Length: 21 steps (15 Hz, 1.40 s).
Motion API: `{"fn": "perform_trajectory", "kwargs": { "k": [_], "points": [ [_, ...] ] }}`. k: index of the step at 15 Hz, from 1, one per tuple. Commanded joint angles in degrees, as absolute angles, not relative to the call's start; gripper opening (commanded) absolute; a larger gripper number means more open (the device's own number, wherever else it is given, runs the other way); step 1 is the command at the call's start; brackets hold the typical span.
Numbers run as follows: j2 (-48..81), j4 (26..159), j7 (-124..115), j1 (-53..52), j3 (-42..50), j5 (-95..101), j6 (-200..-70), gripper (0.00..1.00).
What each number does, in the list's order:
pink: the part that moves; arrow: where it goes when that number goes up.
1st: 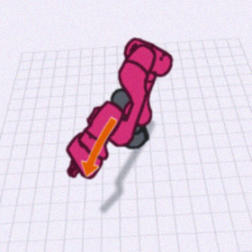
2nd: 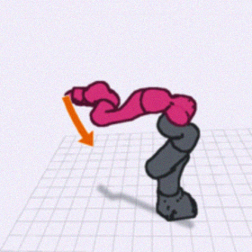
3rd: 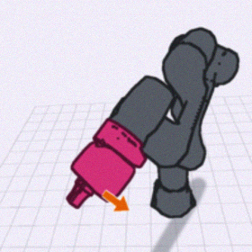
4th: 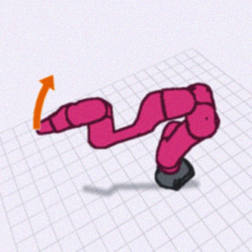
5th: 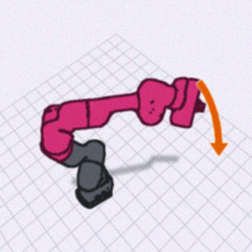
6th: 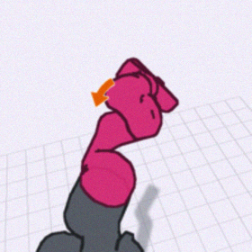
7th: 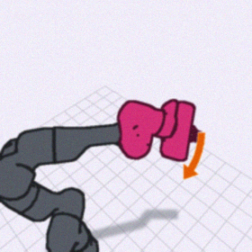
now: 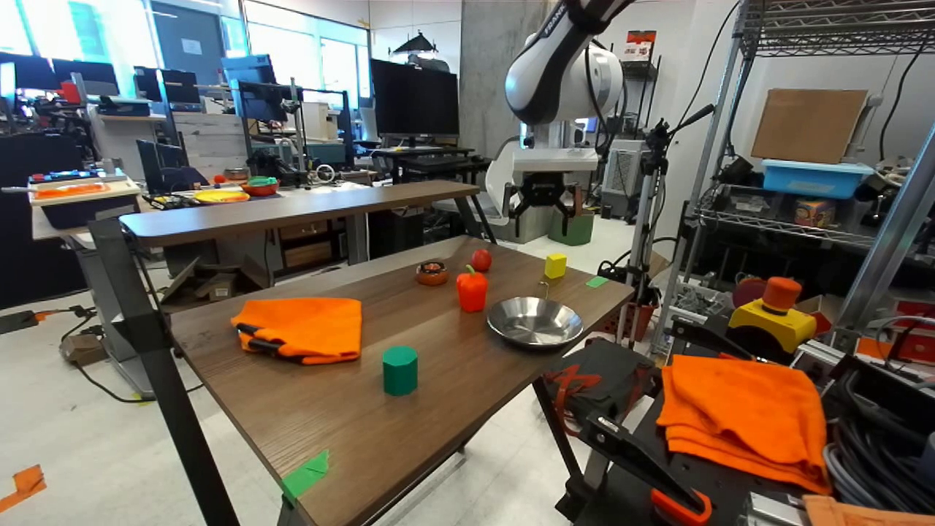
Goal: Move the yellow block backwards
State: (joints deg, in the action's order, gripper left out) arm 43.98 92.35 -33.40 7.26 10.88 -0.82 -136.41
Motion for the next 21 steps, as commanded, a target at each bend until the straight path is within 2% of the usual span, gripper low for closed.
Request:
{"fn": "perform_trajectory", "kwargs": {
  "k": [1, 9, 10, 11, 12, 16, 19, 20, 21],
  "points": [
    [50.37, 84.12, -35.47, 6.18, 12.40, -2.16, -129.03, 1.00],
    [55.57, 76.57, -36.51, 6.57, 12.18, -2.05, -117.24, 1.00],
    [56.19, 75.31, -37.02, 6.82, 12.11, -2.30, -116.47, 0.75],
    [56.69, 74.27, -37.56, 6.94, 12.13, -2.33, -116.19, 0.72],
    [57.17, 73.27, -38.06, 7.04, 12.20, -2.25, -116.03, 0.65],
    [59.81, 68.70, -40.69, 7.66, 13.14, -1.69, -114.35, 0.33],
    [59.65, 65.81, -41.00, 8.94, 12.48, -2.71, -107.74, 0.12],
    [58.58, 64.92, -40.10, 9.75, 11.57, -3.68, -104.43, 0.06],
    [57.75, 64.06, -39.84, 10.37, 11.02, -4.79, -102.01, 0.08]
  ]
}}
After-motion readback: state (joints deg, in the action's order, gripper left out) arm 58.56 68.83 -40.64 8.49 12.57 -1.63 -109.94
